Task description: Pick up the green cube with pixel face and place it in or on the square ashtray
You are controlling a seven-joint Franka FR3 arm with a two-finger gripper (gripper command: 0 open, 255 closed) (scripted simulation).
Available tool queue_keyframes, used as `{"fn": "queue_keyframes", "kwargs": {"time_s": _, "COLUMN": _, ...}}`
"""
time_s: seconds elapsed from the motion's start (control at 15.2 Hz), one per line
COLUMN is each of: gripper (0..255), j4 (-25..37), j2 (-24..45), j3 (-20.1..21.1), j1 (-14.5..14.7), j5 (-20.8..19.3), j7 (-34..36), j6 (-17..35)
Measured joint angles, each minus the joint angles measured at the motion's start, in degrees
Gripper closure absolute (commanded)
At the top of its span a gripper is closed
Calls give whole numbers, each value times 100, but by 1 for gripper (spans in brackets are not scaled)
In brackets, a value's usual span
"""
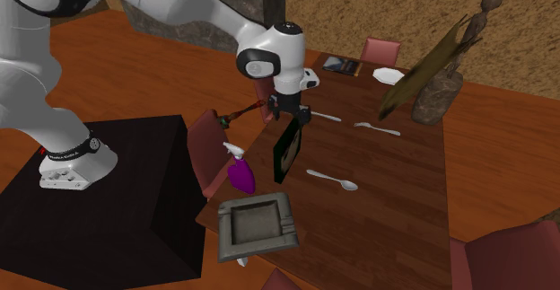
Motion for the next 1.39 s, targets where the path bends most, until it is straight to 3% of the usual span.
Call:
{"fn": "queue_keyframes", "kwargs": {"time_s": 0.2, "gripper": 0, "j4": 361, "j2": 357, "j3": 61, "j1": 26, "j5": -22, "j7": -87, "j6": 27}}
{"fn": "queue_keyframes", "kwargs": {"time_s": 0.99, "gripper": 0, "j4": 490, "j2": 757, "j3": 96, "j1": 36, "j5": 2, "j7": -111, "j6": 305}}
{"fn": "queue_keyframes", "kwargs": {"time_s": 1.06, "gripper": 255, "j4": 490, "j2": 757, "j3": 96, "j1": 36, "j5": 2, "j7": -111, "j6": 305}}
{"fn": "queue_keyframes", "kwargs": {"time_s": 1.39, "gripper": 255, "j4": 491, "j2": 755, "j3": 98, "j1": 37, "j5": 2, "j7": -111, "j6": 306}}
